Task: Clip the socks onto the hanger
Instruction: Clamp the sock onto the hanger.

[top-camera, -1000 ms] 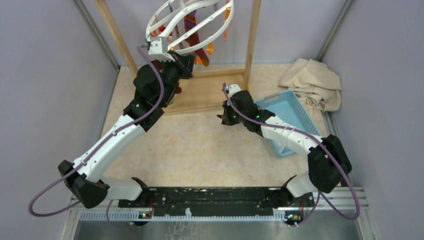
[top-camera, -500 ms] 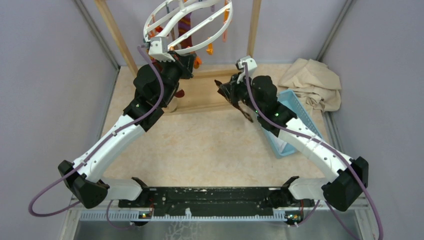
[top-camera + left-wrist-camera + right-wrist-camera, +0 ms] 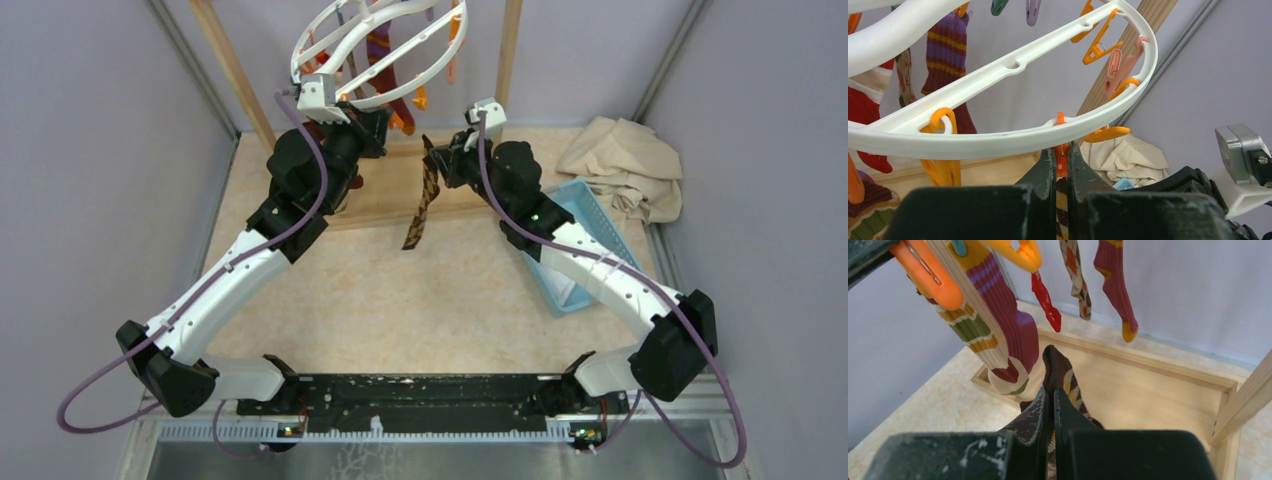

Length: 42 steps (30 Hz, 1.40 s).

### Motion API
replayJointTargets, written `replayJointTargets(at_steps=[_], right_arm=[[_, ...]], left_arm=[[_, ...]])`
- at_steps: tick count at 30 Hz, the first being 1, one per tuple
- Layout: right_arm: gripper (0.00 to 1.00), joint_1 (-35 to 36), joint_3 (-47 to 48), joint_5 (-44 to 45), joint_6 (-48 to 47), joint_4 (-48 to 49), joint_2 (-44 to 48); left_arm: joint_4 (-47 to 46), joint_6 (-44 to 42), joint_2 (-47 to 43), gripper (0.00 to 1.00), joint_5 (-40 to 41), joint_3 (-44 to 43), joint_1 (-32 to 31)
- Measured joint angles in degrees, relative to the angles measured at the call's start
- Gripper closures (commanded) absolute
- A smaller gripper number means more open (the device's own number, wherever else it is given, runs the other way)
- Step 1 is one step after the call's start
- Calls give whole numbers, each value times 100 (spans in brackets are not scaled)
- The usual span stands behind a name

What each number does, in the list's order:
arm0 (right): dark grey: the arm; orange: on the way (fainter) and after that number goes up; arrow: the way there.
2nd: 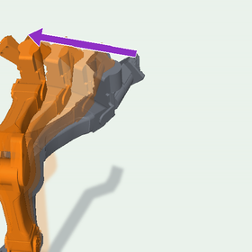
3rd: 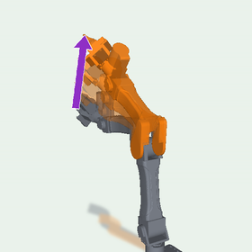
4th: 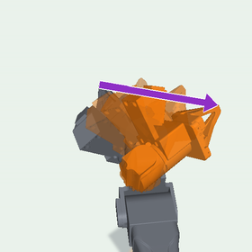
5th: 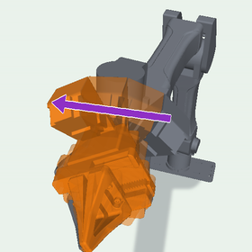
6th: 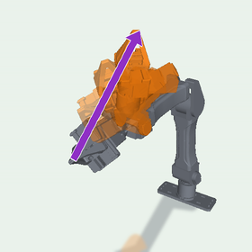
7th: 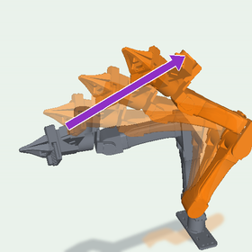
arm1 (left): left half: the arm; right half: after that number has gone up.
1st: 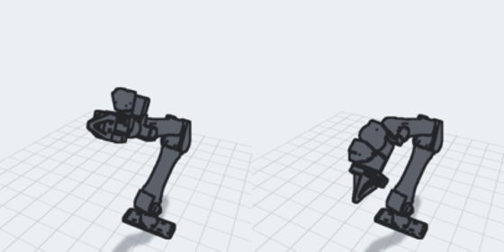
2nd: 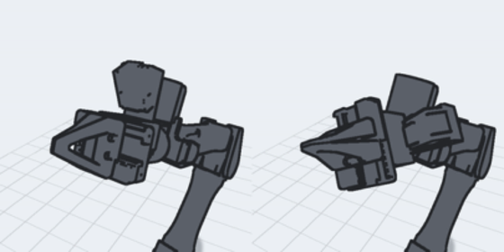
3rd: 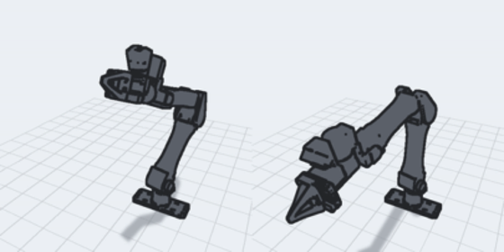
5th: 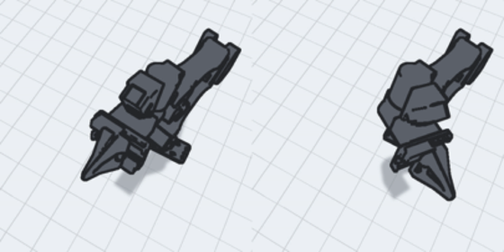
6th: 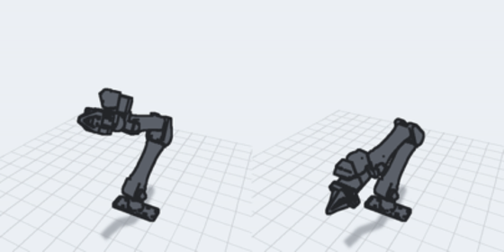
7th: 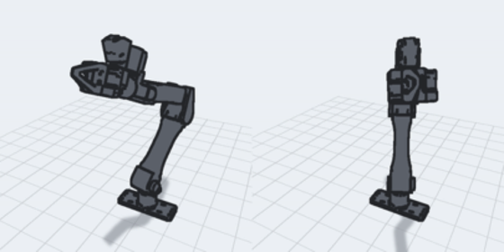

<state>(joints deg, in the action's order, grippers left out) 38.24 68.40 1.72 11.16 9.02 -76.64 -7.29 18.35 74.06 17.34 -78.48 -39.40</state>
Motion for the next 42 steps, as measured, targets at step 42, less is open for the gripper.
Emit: replayJointTargets(at_steps=[42], right_arm=[[100, 590, 1353, 28, -214, -96, -887]], left_arm=[[42, 142, 116, 100, 66, -13, 7]])
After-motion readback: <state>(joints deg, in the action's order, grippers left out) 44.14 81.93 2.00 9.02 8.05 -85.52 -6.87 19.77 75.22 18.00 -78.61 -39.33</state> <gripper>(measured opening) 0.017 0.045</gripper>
